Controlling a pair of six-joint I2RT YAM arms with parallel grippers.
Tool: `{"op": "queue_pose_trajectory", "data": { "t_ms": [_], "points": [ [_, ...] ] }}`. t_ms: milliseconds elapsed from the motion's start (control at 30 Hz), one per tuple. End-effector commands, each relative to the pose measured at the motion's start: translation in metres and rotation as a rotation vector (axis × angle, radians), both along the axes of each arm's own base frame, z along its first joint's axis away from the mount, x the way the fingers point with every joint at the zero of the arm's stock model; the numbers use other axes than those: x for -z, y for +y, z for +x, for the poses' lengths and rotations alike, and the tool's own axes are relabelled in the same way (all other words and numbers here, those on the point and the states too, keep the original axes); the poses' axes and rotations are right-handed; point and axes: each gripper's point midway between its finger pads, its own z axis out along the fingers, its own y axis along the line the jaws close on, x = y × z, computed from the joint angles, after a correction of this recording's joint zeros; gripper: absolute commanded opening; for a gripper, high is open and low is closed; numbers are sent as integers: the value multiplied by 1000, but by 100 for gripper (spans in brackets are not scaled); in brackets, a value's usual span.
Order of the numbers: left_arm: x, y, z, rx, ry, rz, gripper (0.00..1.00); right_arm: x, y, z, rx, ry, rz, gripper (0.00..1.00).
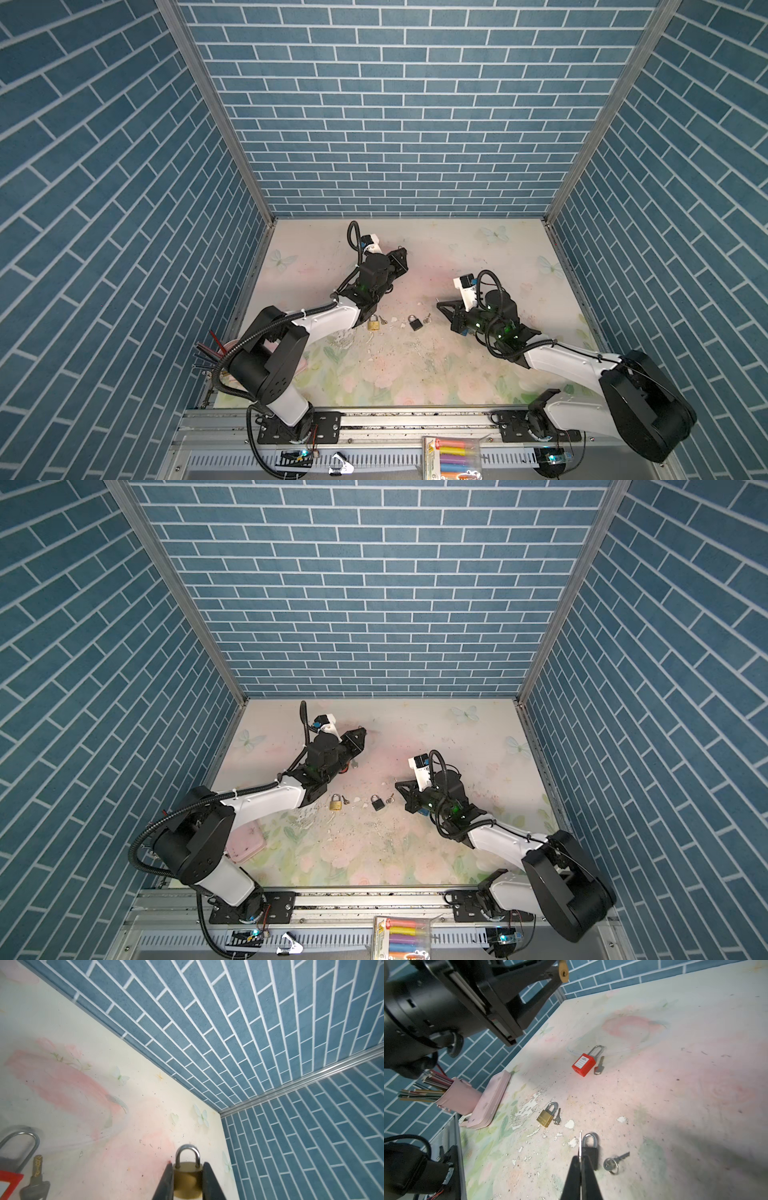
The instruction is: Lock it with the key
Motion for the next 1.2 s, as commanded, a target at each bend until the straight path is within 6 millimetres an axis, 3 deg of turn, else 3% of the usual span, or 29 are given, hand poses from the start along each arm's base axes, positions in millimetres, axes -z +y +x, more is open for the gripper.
{"op": "queue_pose_trajectory", "data": {
  "t_ms": [0,267,467,700,1167],
  "points": [
    [0,-32,-3,108,-11,232,0,-1,-31,17,174,77,-55,0],
    [92,-124,-33,425,197,692,0,22,-109,40,421,334,-12,0],
    [147,-172,-54,565,290,743,0,33,-119,37,431,381,-9,0],
    [181,-184,-51,557,333,786,0,42,-113,32,392,412,1,0],
    [189,-176,-23,462,330,721,0,43,-109,32,366,418,6,0]
  ]
}}
